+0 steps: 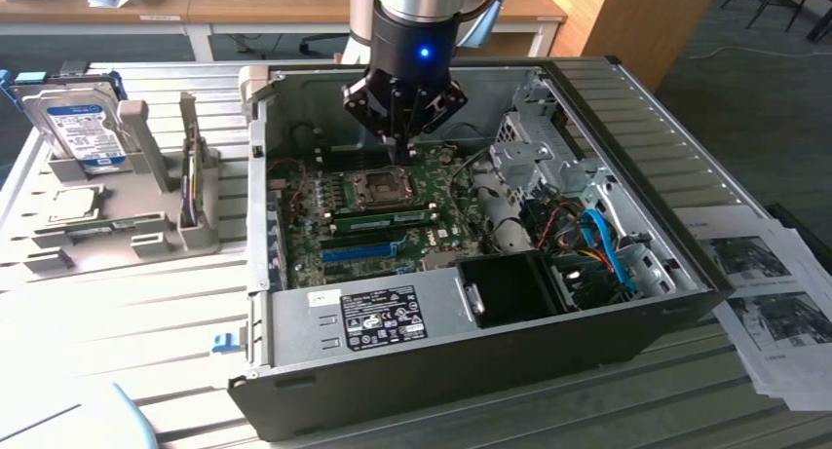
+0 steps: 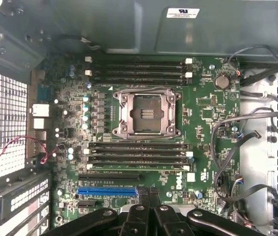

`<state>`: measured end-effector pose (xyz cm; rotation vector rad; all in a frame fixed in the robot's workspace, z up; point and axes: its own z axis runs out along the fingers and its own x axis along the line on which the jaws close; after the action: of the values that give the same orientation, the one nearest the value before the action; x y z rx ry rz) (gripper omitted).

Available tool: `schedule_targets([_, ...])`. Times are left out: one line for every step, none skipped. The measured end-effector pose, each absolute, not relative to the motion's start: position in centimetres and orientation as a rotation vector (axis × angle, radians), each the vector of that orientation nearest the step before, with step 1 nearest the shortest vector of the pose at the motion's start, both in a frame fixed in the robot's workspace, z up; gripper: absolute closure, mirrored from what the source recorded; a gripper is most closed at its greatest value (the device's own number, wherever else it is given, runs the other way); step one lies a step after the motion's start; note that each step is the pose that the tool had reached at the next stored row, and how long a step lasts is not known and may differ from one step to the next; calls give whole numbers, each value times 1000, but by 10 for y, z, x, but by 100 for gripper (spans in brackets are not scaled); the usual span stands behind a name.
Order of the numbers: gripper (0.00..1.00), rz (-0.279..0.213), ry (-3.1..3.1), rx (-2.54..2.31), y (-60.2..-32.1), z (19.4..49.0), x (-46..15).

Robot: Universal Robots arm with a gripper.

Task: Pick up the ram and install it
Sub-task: 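Press down the ram until it locks into place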

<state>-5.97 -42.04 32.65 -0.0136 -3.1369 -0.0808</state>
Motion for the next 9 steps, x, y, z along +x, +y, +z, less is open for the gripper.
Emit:
schedule_targets([91,-85,-3137,-13,-420,327,-60])
schedule_targets([91,-90,-3136,-12,-420,327,-60])
schedule_targets([91,-96,-3136,-11,-420,327,-60])
schedule_targets([91,-103,-3136,-10,-420,327,-60])
schedule_targets([91,-108,-3136,-10,-420,327,-60])
schedule_targets([91,-109,-3135,-10,-420,327,-60])
schedule_targets([91,-109,-3135,-10,-420,327,-60])
schedule_targets([91,-109,-3135,-10,-420,327,-60])
schedule_targets([91,-109,-3135,-10,-420,327,-60])
